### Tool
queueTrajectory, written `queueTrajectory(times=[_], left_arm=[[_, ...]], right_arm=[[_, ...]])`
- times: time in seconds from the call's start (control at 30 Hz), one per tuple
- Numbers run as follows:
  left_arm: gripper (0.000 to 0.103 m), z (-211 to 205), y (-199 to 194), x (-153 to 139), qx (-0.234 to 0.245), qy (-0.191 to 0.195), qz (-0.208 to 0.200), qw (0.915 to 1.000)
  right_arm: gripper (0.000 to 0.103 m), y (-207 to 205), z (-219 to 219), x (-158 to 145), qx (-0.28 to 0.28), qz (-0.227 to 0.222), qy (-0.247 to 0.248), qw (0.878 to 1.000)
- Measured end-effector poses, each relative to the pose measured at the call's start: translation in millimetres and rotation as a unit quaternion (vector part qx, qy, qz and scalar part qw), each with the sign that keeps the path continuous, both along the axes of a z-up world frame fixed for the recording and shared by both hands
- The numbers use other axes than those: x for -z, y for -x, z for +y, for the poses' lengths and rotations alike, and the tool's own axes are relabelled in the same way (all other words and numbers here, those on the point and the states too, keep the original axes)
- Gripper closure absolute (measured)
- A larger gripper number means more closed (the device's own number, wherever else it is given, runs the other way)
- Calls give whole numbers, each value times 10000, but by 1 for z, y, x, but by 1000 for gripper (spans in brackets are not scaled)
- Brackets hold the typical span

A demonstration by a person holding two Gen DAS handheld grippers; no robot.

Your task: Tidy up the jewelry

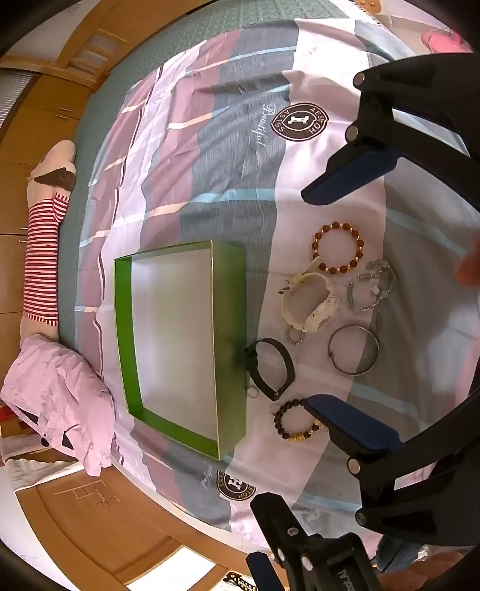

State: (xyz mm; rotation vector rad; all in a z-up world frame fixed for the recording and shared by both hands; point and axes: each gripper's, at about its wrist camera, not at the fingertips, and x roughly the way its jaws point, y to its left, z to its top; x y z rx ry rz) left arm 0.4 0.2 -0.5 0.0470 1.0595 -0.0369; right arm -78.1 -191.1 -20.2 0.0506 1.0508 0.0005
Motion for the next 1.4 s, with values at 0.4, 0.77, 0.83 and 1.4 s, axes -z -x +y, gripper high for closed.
queueTrajectory(times=[0.4, 0.77, 0.83, 1.4], left_arm=[[2, 0, 0, 0, -4, -28, -18, 10000], [2, 1, 2, 3, -2, -25, -16, 10000], [2, 0, 3, 4, 5, -29, -17, 10000], [2, -1, 4, 1, 6, -32, -15, 10000]], right_arm=[[1, 1, 4, -1, 15, -1, 26, 10000], [1, 1, 1, -1, 14, -25, 29, 10000], [1, 1, 0, -1, 9, -19, 23, 10000], [1, 1, 1, -1, 0, -19, 51, 10000]])
